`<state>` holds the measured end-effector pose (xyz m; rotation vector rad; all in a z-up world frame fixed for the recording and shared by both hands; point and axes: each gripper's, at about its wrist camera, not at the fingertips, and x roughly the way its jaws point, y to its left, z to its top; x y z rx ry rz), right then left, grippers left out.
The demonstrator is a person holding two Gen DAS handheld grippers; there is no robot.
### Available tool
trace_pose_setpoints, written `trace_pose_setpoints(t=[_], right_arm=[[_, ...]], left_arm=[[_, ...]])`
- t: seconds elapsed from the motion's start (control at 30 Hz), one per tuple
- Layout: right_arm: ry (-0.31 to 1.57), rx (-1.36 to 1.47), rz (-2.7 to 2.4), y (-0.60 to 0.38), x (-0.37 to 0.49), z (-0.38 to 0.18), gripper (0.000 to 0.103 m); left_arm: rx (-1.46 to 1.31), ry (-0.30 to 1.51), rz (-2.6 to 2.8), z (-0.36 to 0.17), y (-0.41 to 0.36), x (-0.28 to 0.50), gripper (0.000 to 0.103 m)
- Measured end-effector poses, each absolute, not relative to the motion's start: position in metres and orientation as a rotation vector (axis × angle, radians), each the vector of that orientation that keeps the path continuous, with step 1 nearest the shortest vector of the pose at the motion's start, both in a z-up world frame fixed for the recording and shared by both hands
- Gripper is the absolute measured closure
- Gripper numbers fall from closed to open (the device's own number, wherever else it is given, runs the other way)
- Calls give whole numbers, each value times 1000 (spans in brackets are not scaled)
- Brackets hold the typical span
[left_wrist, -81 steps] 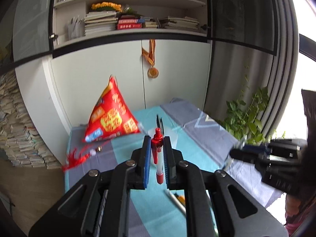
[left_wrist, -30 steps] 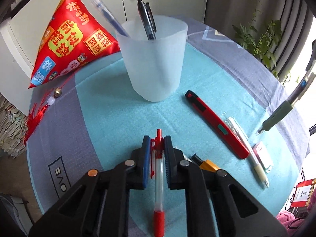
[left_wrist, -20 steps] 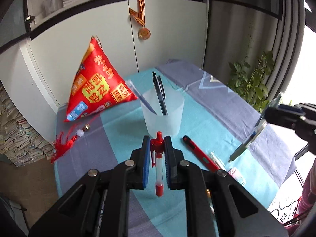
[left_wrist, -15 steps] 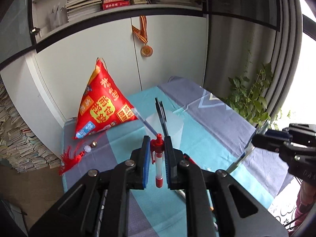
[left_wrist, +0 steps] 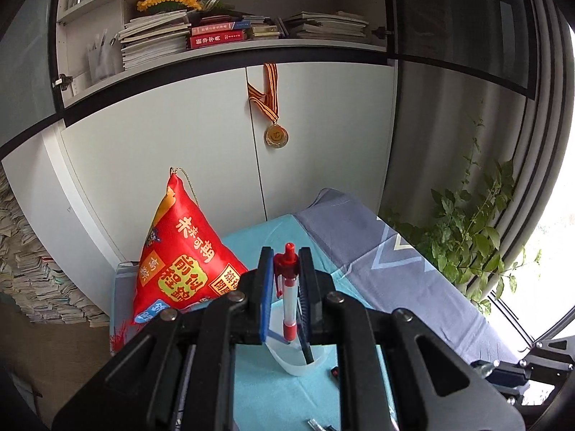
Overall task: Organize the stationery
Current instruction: 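Lower the red pen into the frosted cup and open the left tool, then lower the clear pen into the cup and open the right tool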
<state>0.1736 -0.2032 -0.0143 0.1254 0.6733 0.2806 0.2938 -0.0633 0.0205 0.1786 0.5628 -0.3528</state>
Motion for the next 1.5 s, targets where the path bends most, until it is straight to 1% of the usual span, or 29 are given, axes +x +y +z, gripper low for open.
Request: trace_pose_setpoints(t=[0.13, 0.27, 0.47, 0.53, 0.6, 0.67, 0.73, 0.77, 0.83, 0.9, 1.0, 1.2, 1.27, 1.5], right_arm=[[673, 126, 280, -205, 175, -15, 91], [675, 133, 280, -207, 177, -16, 91], [682, 140, 289, -205, 179, -18, 91], [681, 135, 291, -202, 178, -17, 91], [680, 130, 291, -200, 178, -15, 91], [676, 123, 289, -198, 179, -13, 91], [669, 115, 284, -195, 181, -9, 91], [663, 111, 282, -193, 182, -6, 91], [643, 104, 278, -190, 187, 1, 91], [614, 97, 276, -185, 193, 12, 91], [566, 73, 271, -173, 206, 27, 91], [534, 43, 232, -148, 244, 39, 91], [550, 36, 209, -143, 259, 35, 91], [649, 42, 167, -136, 294, -2, 91]], left_arm=[[153, 575, -366, -2, -62, 308, 92], [151, 628, -362, -25, -59, 314, 92], [133, 683, -365, -43, -50, 306, 91], [141, 681, -354, -45, -48, 300, 89], [137, 673, -354, -46, -43, 292, 89], [117, 663, -356, -44, -36, 282, 83], [78, 639, -339, -41, -24, 270, 63], [51, 614, -330, -39, -17, 263, 55], [-5, 567, -317, -38, -1, 247, 48], [-33, 540, -294, -43, 10, 238, 45], [-31, 551, -237, -60, 17, 240, 44], [-110, 677, -209, -98, 27, 262, 45], [-126, 691, -213, -100, 29, 262, 45], [-78, 637, -220, -93, 22, 249, 44]])
